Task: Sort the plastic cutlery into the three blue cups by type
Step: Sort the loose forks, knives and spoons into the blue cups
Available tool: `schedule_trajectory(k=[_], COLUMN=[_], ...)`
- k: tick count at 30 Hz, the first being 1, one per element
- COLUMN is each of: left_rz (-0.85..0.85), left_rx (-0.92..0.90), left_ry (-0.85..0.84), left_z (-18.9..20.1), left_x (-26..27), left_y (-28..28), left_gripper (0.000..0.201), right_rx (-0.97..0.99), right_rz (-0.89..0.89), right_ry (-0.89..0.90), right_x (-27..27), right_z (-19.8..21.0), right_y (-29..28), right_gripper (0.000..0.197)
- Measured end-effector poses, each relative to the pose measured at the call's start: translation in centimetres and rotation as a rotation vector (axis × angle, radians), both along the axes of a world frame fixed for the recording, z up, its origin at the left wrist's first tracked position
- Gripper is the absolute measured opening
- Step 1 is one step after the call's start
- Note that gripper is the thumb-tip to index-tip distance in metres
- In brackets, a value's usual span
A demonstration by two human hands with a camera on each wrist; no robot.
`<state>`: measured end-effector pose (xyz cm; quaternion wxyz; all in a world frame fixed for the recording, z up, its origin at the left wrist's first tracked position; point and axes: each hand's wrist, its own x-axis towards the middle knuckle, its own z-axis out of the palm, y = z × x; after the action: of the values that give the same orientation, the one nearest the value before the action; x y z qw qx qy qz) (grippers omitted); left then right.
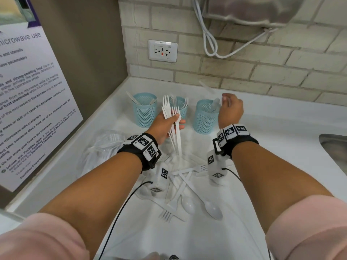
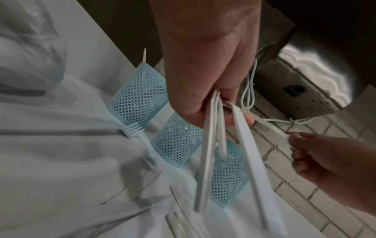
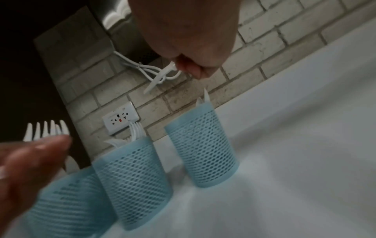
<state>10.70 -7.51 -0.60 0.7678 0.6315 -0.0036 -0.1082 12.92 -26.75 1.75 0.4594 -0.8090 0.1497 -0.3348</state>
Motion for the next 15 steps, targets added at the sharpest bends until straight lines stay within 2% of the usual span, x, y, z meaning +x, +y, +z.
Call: schedule_trajectory(k=[3, 8, 15], left_rz=[-0.025, -0.061, -0.097], left_rx=[0.017, 0.054, 0.042], left_ry=[0.018, 0.038, 0.108], left_z=[0.1, -0.2, -0.7], left_x=[0.0, 0.1, 0.2], left_y=[-0.1, 0.0, 0.5], left_gripper=[0.005, 0.011, 0.012], right_rx=[-0.098, -0.322, -0.328], right_rz=[0.044, 0.029, 0.025], right_ry=[0.012, 0.082, 0.134], right_x=[0.1, 0.0, 0.0], right_z=[0.3, 0.4, 0.4], right_y=[-1.4, -2.6, -2.7], right_gripper=[0.026, 0.024, 0.027])
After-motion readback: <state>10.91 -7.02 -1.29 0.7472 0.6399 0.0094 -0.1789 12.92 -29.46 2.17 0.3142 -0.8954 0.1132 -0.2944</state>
